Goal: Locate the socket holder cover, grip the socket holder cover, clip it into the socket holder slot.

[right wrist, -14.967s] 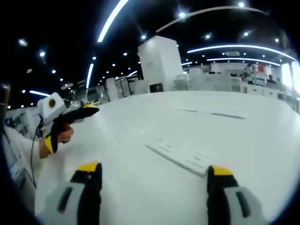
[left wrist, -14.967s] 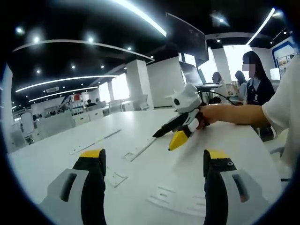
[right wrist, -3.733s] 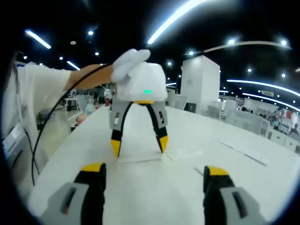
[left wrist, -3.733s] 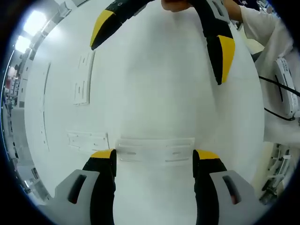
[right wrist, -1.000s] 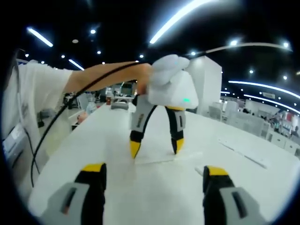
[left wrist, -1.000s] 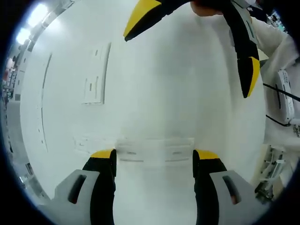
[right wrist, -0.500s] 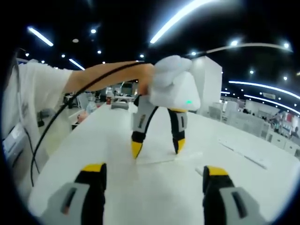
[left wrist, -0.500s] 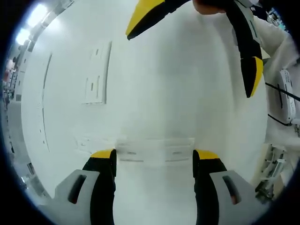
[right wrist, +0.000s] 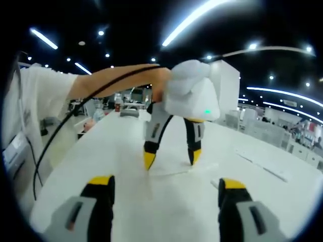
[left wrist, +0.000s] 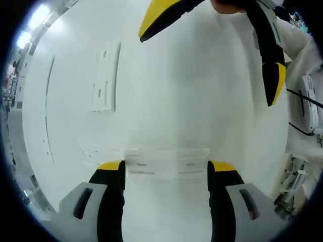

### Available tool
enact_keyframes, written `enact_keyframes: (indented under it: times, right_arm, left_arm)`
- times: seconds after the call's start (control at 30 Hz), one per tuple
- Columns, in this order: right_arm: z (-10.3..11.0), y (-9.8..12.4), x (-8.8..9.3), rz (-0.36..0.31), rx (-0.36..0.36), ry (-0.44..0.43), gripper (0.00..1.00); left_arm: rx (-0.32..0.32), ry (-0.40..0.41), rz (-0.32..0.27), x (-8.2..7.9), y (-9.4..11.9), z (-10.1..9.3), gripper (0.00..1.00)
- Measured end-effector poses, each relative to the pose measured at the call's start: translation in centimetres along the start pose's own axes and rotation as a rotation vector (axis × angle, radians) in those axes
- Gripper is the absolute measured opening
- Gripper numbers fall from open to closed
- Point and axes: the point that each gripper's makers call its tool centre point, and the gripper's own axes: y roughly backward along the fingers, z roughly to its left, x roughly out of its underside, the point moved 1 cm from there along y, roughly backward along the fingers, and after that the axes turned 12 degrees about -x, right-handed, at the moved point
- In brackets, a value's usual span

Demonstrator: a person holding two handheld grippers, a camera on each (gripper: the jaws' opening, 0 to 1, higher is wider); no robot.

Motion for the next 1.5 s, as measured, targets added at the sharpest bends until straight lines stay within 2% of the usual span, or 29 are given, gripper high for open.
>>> enact_keyframes:
  times: [0.67,1.5]
  right_arm:
    - [0.2,-0.1,0.2,0.008,-0.003,0.004,0.84]
    - [0.1,-0.1,0.3,0.015,-0.008,0.004,0.84]
  left_arm:
    - [0.003,-0.011,0.022,0.0,-0.1,0.1,0.65]
    - [0.007,-0.013,0.034,0.1,-0.3,1.3,0.66]
